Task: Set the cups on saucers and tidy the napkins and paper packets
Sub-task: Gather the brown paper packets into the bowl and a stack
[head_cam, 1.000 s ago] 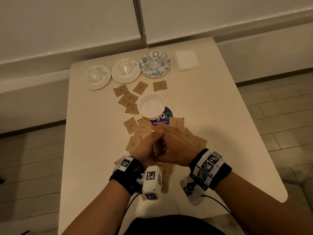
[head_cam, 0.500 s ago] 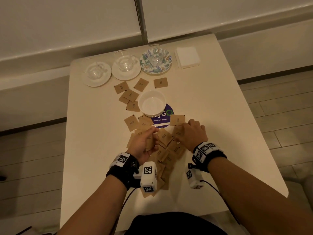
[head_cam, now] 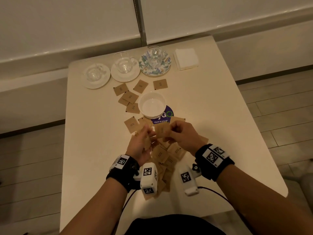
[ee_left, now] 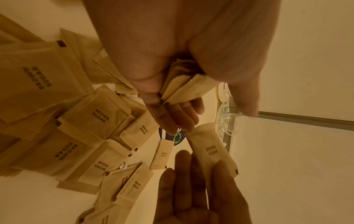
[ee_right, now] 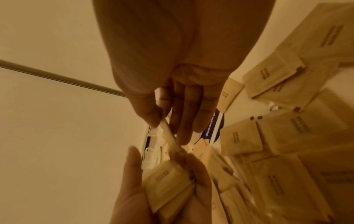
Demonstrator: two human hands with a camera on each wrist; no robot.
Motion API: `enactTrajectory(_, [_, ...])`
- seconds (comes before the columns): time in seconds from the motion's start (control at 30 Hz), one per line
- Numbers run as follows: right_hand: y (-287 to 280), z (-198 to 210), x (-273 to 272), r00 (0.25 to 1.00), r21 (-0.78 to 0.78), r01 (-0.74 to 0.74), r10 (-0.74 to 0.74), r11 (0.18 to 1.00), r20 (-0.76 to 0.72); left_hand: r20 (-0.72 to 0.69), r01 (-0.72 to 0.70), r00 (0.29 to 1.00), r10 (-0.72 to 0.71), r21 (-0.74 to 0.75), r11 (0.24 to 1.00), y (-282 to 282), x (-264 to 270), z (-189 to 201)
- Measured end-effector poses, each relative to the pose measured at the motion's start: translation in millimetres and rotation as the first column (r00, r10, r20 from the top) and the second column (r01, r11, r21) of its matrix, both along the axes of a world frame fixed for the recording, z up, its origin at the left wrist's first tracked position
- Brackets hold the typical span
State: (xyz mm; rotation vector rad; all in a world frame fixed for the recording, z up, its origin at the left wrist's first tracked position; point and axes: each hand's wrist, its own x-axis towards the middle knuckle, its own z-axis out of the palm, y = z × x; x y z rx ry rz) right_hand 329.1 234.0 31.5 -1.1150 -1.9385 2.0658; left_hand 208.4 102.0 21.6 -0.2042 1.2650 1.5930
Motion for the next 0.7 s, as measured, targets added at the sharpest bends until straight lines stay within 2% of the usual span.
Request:
enactTrajectory(0.03, [-4.1, 2.3, -1.6, 1.000, -0.014, -0.008, 0.008, 1.000, 0.007, -0.035, 0.045, 0.998, -0.044, 0.031, 0.999, -0.3, 0.3, 2.4])
enactTrajectory(0.1, [-8.7, 4.5, -3.9, 0.999, 0.069, 0.016, -0.019, 0.997, 0.042, -0.104, 0.120, 0.988, -0.114, 0.053, 0.991, -2.0, 1.8, 5.8])
enactTrajectory(0.17, [-10.4, 6.1, -4.8, 0.996, 0.093, 0.081, -0.085, 0.992, 0.037, -0.096, 0.074, 0.993, -0.070, 0.041, 0.996, -4.3, 0.8, 4.2])
enactTrajectory(0.27, [-17.7, 12.3, -4.1, 0.988, -0.150, 0.143, -0.149, 0.978, -0.031, -0.051, 0.003, 0.999, 0.000, 0.044, 0.999, -7.9, -1.4, 3.9])
enactTrajectory(0.33, [-28.7, 16.6, -5.9, 0.993, -0.295, 0.094, -0.109, 0.951, -0.033, -0.031, 0.027, 0.999, -0.024, 0.096, 0.995, -10.7, -1.1, 5.8])
enactTrajectory(0.4, [-41.5, 19.0, -10.0, 1.000, -0.365, 0.027, -0.030, 0.930, -0.003, 0.001, 0.053, 0.999, -0.054, 0.155, 0.986, -13.4, -2.4, 10.4])
enactTrajectory(0.47, [-50.3, 18.9, -14.6, 0.999, -0.382, 0.027, -0.011, 0.924, 0.044, 0.032, 0.065, 0.997, -0.073, 0.193, 0.979, -16.3, -5.8, 11.4])
enactTrajectory(0.53, [-53.2, 18.9, -17.8, 0.993, -0.284, 0.001, 0.032, 0.959, 0.112, 0.065, 0.047, 0.996, -0.059, 0.177, 0.983, -19.6, -8.5, 9.6])
enactTrajectory(0.6, [-52.7, 19.3, -19.0, 0.962, 0.043, -0.149, 0.134, 0.988, 0.239, 0.081, 0.016, 0.996, -0.028, 0.156, 0.988, -23.6, -12.8, 6.3])
enactTrajectory(0.63, [-53.1, 19.7, -19.2, 0.946, 0.215, -0.203, 0.135, 0.955, 0.293, 0.068, 0.013, 0.997, -0.023, 0.145, 0.989, -26.0, -15.3, 5.2])
enactTrajectory(0.7, [-56.5, 20.7, -20.6, 0.955, 0.410, -0.258, 0.166, 0.875, 0.246, 0.021, 0.056, 0.998, -0.059, 0.116, 0.992, -31.7, -18.6, 1.9])
